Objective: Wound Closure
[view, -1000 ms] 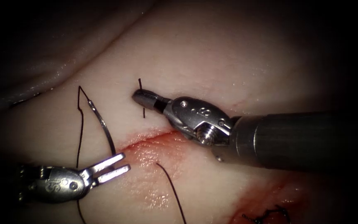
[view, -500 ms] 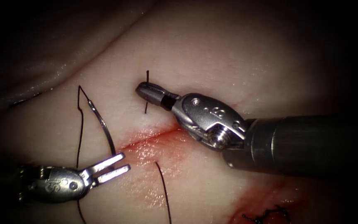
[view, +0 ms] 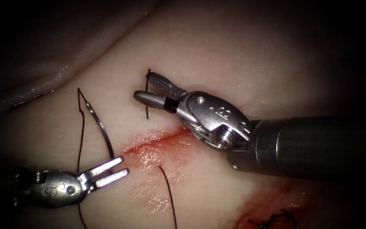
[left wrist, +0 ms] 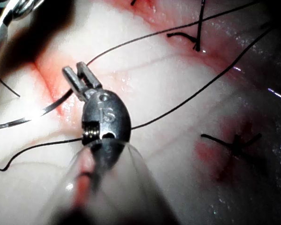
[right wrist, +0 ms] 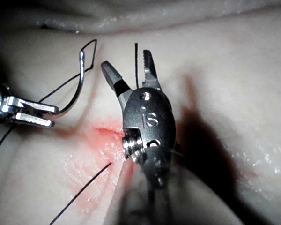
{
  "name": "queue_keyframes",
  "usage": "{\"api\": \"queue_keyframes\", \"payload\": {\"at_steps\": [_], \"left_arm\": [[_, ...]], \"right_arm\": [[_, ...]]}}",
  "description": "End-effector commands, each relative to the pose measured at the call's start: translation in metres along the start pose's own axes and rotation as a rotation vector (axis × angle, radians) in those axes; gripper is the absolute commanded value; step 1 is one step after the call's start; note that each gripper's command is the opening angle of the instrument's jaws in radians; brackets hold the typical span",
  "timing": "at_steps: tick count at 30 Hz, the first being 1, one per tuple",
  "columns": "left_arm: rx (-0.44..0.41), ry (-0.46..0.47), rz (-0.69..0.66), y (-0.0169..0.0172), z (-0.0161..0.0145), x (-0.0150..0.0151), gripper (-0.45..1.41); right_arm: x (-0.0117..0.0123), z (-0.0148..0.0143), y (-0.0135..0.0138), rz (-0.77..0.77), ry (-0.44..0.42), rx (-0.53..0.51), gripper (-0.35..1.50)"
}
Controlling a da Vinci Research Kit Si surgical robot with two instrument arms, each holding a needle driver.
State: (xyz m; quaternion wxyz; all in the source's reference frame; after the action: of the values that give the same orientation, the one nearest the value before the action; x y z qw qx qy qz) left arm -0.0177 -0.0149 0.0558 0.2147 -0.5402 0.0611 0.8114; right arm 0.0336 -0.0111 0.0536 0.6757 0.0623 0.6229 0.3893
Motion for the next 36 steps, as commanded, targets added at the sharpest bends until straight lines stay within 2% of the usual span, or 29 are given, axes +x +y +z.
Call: {"api": "queue_keyframes", "payload": {"at_steps": [1,2,5,14,24,29,36], "left_arm": [[0.014,-0.012,0.004,0.0005,0.0003,-0.0002,-0.45],[0.025,-0.022,0.013,0.0003,0.0001,0.0,-0.45],[0.059,-0.063,0.055,-0.0002,-0.0007,0.0011,-0.45],[0.189,-0.172,0.053,-0.002,-0.0036,0.0032,-0.45],[0.247,-0.232,0.072,-0.0027,-0.0062,0.0078,-0.45],[0.253,-0.248,0.076,-0.005,-0.0057,0.0061,-0.45],[0.252,-0.323,0.089,-0.008,-0.0046,0.0014,-0.45]], "right_arm": [[-0.0002,0.0005,-0.0002,0.005,0.003,0.002,1.4],[0.0,0.0005,-0.0002,0.008,0.009,0.002,1.47],[0.0005,0.0,-0.0003,0.016,0.045,0.032,1.48],[0.0028,-0.0021,-0.0003,-0.014,0.049,0.041,1.48],[0.004,-0.0049,0.0011,-0.018,0.07,0.035,1.47],[0.004,-0.0057,0.0011,-0.018,0.068,0.041,1.45],[0.004,-0.0067,0.001,-0.018,0.064,0.054,1.43]]}}
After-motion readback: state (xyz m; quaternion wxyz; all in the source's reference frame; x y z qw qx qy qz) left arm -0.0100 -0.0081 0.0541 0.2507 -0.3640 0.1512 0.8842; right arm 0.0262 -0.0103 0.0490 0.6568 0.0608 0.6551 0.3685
